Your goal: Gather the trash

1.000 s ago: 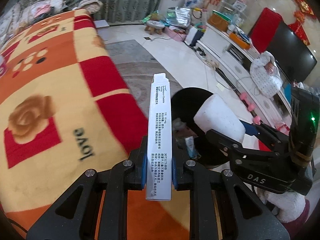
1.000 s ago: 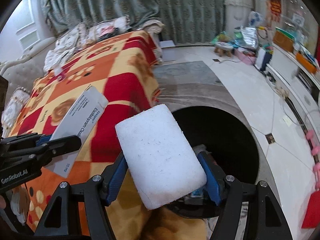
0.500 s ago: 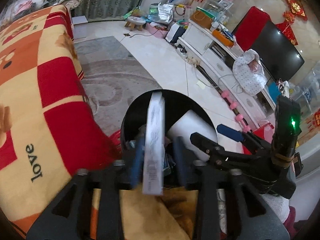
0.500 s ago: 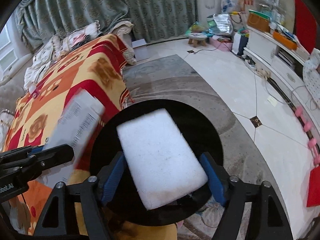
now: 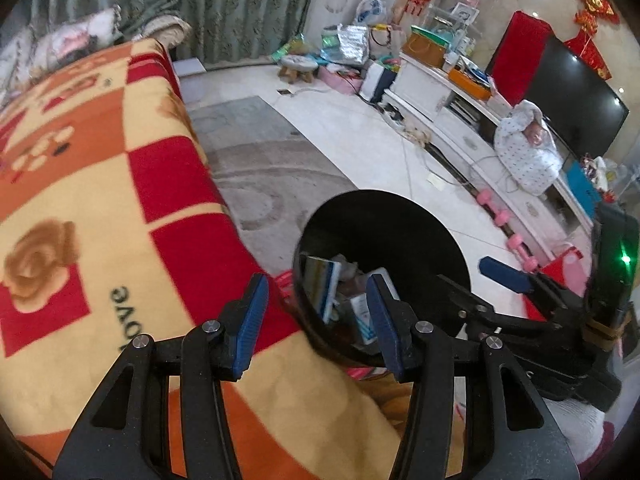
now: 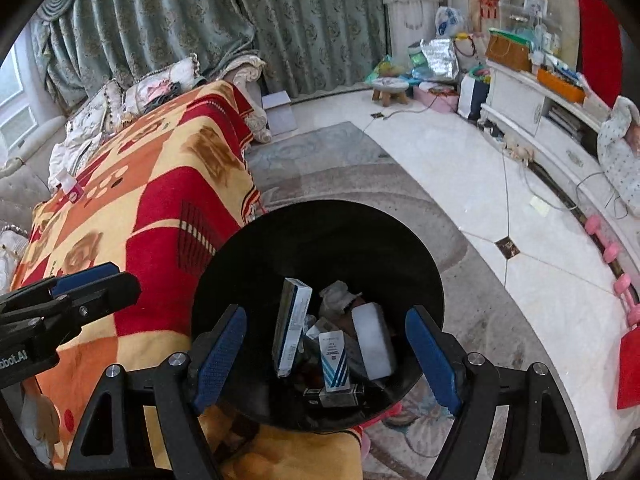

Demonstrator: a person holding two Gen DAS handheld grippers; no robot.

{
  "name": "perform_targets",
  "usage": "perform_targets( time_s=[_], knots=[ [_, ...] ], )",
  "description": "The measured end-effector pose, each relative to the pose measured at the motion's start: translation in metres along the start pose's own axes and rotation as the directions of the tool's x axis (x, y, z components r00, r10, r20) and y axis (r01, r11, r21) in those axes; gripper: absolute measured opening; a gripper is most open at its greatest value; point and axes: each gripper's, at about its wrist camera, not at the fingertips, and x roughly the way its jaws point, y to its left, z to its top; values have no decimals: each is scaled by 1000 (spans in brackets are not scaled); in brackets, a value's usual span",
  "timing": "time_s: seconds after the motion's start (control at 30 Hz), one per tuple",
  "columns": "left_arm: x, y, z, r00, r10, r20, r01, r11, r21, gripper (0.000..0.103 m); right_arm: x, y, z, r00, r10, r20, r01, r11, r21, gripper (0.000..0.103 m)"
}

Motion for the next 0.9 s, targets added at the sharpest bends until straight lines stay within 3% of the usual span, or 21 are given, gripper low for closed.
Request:
perform_targets(
  time_s=[0.17, 0.33, 0.6, 0.9],
  knots=[
    [-18, 2, -7, 995, 86, 48, -87, 996, 21, 50, -21, 14, -4, 998, -21, 67, 22, 1000, -21, 80],
    [-41, 8, -12, 990, 88, 106, -91, 996, 16, 50, -47, 30, -4, 988, -42, 148, 49, 998, -43, 80],
    [-79, 2, -20, 968, 124, 219, -138, 989, 51, 50, -77, 50, -5, 971, -39, 236, 52, 997, -50, 80],
    [-98, 7, -24, 955, 130, 268, -145, 989, 39, 50, -97, 65, -3, 956, -35, 292, 53, 997, -56, 80]
  ],
)
